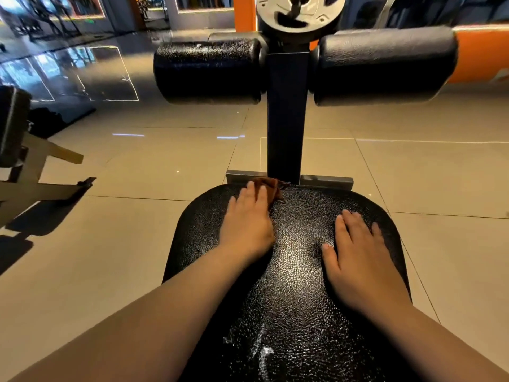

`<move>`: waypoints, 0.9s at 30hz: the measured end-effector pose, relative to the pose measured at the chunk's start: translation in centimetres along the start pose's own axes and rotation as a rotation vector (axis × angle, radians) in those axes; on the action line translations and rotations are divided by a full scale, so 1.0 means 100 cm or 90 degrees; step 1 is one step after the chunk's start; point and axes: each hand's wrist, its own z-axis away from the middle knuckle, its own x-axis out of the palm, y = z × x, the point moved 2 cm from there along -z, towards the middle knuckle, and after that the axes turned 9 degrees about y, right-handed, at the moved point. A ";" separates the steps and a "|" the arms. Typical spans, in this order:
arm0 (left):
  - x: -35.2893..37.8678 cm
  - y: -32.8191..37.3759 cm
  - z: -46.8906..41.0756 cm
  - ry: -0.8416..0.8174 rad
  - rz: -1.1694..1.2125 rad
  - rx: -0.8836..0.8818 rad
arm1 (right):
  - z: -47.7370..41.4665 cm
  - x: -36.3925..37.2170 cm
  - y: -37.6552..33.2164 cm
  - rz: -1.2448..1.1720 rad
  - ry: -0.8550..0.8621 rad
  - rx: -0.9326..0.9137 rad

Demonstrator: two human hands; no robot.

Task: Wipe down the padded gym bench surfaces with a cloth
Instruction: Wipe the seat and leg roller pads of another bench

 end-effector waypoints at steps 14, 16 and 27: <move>0.004 0.035 -0.002 -0.022 0.104 0.067 | 0.000 -0.002 -0.004 -0.009 0.002 0.010; 0.007 0.012 -0.020 0.017 0.084 -0.044 | 0.000 -0.001 -0.003 -0.013 -0.002 0.010; 0.007 0.036 -0.016 0.010 0.090 -0.071 | 0.002 -0.002 -0.003 -0.044 0.011 0.006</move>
